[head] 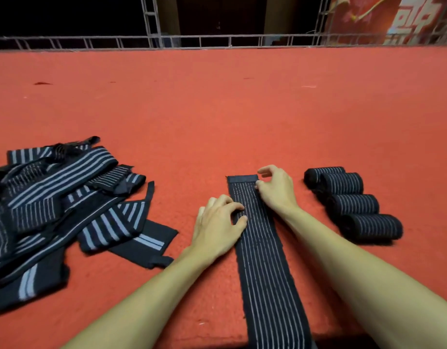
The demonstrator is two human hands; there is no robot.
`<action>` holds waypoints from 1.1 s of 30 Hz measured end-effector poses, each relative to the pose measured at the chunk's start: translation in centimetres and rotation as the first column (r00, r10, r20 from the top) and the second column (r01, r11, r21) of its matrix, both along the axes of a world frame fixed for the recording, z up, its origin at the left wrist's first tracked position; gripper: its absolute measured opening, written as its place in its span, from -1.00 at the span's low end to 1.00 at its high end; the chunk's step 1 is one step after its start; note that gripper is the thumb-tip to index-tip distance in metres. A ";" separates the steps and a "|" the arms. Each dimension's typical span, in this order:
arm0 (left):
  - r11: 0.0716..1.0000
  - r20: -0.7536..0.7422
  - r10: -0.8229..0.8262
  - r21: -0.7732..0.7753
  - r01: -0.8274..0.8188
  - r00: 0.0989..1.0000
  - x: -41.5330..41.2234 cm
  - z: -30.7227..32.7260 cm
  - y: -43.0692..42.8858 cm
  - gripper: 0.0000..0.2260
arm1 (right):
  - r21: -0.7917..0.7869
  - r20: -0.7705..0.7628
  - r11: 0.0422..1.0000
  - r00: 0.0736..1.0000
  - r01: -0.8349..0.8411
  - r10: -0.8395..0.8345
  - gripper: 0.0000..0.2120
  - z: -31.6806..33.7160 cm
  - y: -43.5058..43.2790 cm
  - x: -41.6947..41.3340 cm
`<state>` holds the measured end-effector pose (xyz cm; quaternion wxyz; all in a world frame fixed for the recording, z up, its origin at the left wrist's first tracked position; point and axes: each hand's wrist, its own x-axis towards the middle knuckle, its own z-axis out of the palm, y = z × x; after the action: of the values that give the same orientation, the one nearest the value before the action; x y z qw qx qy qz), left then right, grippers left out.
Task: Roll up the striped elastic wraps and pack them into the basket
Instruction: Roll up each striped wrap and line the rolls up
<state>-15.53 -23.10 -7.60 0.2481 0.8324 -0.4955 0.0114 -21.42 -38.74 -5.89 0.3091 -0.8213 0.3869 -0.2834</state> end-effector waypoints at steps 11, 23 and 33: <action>0.997 -0.184 -0.073 -0.032 0.068 0.980 3.4 5.5 10.3 -0.78 | -0.135 -0.096 0.945 0.953 -0.299 0.288 -0.76 4.3 10.4 2.2; 0.876 0.030 0.482 -0.032 -0.481 0.876 13.1 5.7 26.8 -0.75 | -0.075 -0.145 0.820 0.820 -0.567 0.554 -0.75 4.6 24.0 10.5; 0.798 0.025 0.602 0.002 -0.602 0.798 13.4 4.8 30.5 -0.79 | -0.021 -0.158 0.797 0.789 -0.604 0.593 -0.78 3.3 26.3 12.9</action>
<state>-2.16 7.38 -2.82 0.2219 0.9477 -0.2082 0.0966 -8.53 -12.48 -2.59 0.3252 -0.9300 0.1181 -0.1243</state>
